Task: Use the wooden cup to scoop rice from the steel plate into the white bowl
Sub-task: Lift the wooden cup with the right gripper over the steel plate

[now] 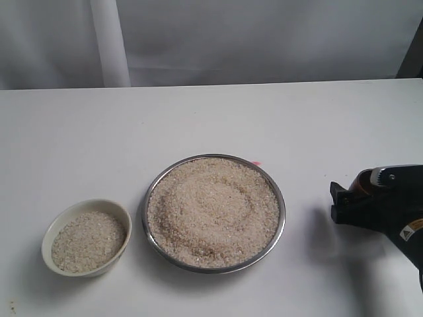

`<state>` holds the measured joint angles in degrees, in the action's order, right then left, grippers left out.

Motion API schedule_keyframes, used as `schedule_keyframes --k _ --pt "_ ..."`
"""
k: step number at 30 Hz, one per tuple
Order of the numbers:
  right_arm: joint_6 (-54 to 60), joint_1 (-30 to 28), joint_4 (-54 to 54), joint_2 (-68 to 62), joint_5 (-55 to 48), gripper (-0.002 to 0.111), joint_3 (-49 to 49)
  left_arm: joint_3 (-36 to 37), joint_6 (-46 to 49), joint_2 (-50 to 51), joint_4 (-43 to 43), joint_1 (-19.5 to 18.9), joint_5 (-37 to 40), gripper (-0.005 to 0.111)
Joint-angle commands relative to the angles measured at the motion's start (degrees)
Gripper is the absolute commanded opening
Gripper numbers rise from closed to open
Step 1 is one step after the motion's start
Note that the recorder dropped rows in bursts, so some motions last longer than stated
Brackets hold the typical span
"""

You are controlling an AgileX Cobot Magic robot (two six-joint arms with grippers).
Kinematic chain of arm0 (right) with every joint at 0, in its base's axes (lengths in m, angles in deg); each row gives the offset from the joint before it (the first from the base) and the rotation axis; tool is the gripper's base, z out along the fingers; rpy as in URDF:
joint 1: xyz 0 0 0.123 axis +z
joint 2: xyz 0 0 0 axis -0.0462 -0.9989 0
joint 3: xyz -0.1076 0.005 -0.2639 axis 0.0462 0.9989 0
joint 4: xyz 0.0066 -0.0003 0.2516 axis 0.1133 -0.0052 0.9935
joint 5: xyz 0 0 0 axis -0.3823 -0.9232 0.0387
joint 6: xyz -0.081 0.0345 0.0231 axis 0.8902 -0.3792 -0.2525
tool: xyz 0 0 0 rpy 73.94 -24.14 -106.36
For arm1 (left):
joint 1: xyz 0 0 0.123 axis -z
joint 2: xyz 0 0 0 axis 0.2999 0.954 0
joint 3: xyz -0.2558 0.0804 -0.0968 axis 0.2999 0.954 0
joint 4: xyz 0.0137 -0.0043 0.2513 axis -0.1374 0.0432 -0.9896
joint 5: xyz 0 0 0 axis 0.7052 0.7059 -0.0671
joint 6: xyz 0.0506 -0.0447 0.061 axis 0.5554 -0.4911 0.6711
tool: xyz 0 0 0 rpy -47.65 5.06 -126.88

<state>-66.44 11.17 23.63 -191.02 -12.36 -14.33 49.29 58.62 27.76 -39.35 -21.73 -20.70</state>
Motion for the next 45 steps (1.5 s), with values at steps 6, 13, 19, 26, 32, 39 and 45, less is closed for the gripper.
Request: schedule_keyframes --k 6,13,19,26,32,39,45 --pt "0.47 0.12 -0.67 -1.68 0.83 0.087 -0.84 -0.2 -0.1 -0.13 0.33 0.27 -0.36 0.0" --pt "0.47 0.12 -0.67 -2.28 0.83 0.07 -0.84 -0.2 -0.1 -0.13 0.33 0.27 -0.36 0.0" --pt "0.47 0.12 -0.67 -2.28 0.83 0.051 -0.84 -0.2 -0.1 -0.13 0.33 0.27 -0.36 0.0" --pt "0.47 0.12 -1.79 -2.28 0.83 0.022 -0.84 -0.2 -0.1 -0.13 0.33 0.27 -0.36 0.0" --pt "0.47 0.12 -6.13 -1.24 0.83 0.0 -0.84 -0.2 -0.1 -0.13 0.33 0.27 -0.36 0.0" --pt "4.88 0.12 -7.32 10.93 -15.97 0.0 -1.68 -0.2 -0.1 -0.13 0.33 0.27 -0.36 0.0" --pt "3.04 2.34 -12.55 24.65 -54.13 0.0 -11.58 -0.2 -0.1 -0.13 0.33 0.27 -0.36 0.0"
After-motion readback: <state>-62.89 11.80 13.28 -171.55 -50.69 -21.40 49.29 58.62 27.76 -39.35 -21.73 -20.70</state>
